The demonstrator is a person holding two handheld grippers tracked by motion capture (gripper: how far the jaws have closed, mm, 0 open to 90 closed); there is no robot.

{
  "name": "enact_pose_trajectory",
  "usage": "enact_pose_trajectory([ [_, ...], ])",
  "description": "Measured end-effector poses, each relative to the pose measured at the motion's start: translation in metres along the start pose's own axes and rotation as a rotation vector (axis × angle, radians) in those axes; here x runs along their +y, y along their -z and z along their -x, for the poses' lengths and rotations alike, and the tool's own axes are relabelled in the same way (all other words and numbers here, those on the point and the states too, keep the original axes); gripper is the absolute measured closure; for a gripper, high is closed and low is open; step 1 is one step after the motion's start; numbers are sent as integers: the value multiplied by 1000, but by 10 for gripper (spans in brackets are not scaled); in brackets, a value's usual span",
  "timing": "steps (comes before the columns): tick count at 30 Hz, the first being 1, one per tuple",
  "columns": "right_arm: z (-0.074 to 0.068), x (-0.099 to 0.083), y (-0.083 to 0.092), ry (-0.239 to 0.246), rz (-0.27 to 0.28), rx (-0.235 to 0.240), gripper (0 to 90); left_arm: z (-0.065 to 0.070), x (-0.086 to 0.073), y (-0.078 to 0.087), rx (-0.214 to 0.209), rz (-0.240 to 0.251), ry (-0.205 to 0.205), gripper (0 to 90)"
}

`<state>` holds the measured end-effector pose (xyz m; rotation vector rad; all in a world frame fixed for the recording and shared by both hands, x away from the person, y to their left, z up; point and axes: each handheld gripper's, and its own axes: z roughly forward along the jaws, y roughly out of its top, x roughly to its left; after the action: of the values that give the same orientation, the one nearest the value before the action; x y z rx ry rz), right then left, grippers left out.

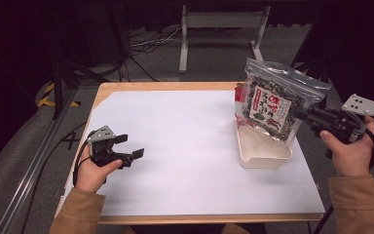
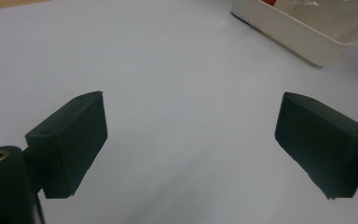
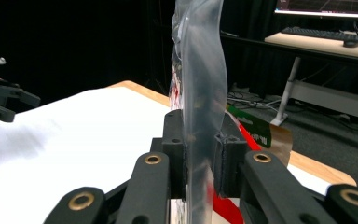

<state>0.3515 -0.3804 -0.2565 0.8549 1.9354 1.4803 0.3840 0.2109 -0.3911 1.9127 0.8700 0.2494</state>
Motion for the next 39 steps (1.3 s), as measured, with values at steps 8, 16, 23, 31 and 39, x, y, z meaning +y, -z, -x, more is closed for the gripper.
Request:
enact_pose_trajectory([
  [8,4,-10,-4,-11,-24,-15,773,-1,-1,0,4,2,4,100],
  [16,4,-17,-8,-7,-52,-26,772,0,0,0,2,0,3,100],
  [23,5,-24,-10,-7,-68,-22,772,0,-1,0,-3,-2,8,100],
  [31,3,-33,-13,-9,-96,-10,772,0,0,0,-3,1,6,100],
  [39,2,-40,-18,-4,-136,-11,771,0,-1,0,-4,0,12,100],
])
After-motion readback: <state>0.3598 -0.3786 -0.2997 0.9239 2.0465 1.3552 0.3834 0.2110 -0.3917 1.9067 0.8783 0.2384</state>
